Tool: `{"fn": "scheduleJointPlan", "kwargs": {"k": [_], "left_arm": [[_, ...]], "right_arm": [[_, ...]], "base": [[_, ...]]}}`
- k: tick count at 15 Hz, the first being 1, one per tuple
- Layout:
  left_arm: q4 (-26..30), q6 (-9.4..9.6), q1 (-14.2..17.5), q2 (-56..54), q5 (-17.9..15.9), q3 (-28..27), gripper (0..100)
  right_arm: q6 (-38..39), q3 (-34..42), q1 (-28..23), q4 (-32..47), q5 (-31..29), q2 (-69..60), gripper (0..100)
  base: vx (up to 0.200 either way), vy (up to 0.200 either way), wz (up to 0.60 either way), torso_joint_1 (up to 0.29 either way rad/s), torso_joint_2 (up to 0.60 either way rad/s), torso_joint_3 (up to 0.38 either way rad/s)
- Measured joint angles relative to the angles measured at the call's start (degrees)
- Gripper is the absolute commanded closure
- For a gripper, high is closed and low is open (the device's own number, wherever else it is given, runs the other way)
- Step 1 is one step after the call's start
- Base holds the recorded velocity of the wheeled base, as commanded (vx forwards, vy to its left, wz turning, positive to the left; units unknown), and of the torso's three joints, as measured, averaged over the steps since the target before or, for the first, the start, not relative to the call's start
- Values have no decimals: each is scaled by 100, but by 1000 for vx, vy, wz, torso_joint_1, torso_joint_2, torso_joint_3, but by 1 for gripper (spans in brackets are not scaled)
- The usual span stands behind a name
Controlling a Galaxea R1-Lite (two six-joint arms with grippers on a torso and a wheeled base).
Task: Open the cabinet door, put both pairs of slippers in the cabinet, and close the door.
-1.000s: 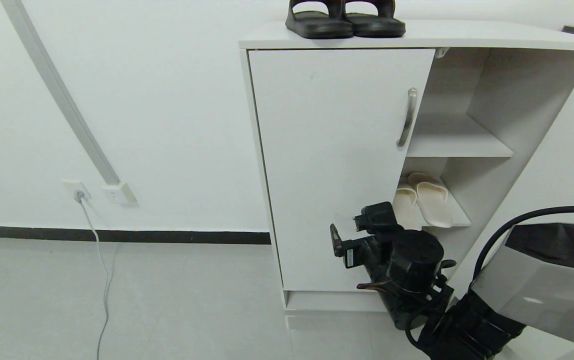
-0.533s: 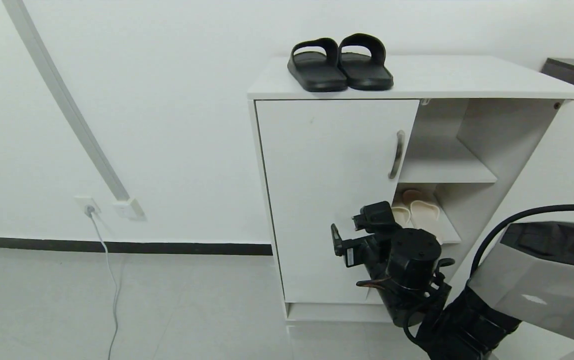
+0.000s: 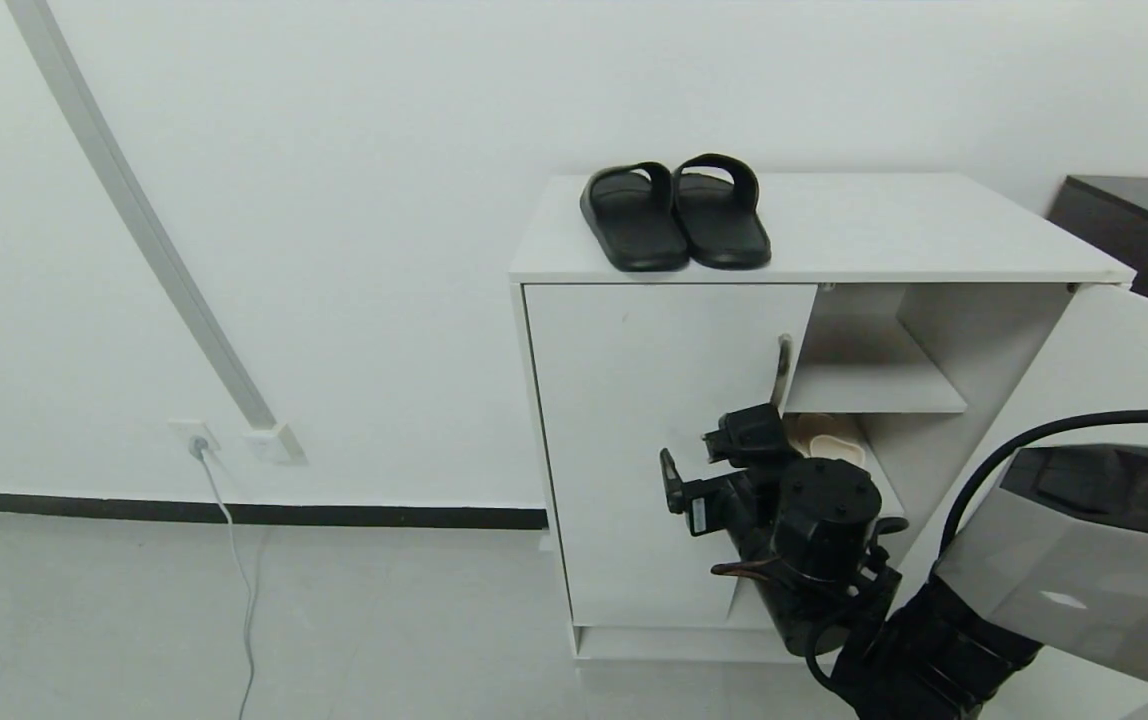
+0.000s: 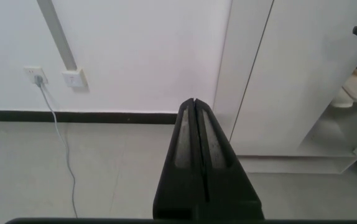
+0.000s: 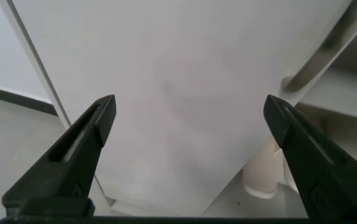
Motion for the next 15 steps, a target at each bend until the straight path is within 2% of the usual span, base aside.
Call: {"fn": "scheduleJointPlan", "kwargs": {"k": [7, 15], "left_arm": [[0, -1, 0, 0, 0, 0, 100], [0, 0, 0, 0, -2, 0, 100]], "right_arm": [[0, 9, 0, 1, 0, 0, 0], [0, 20, 1, 4, 0, -1, 0]], "base": [[0, 0, 0, 206, -517, -314], [0, 0, 0, 253, -580, -327]]}}
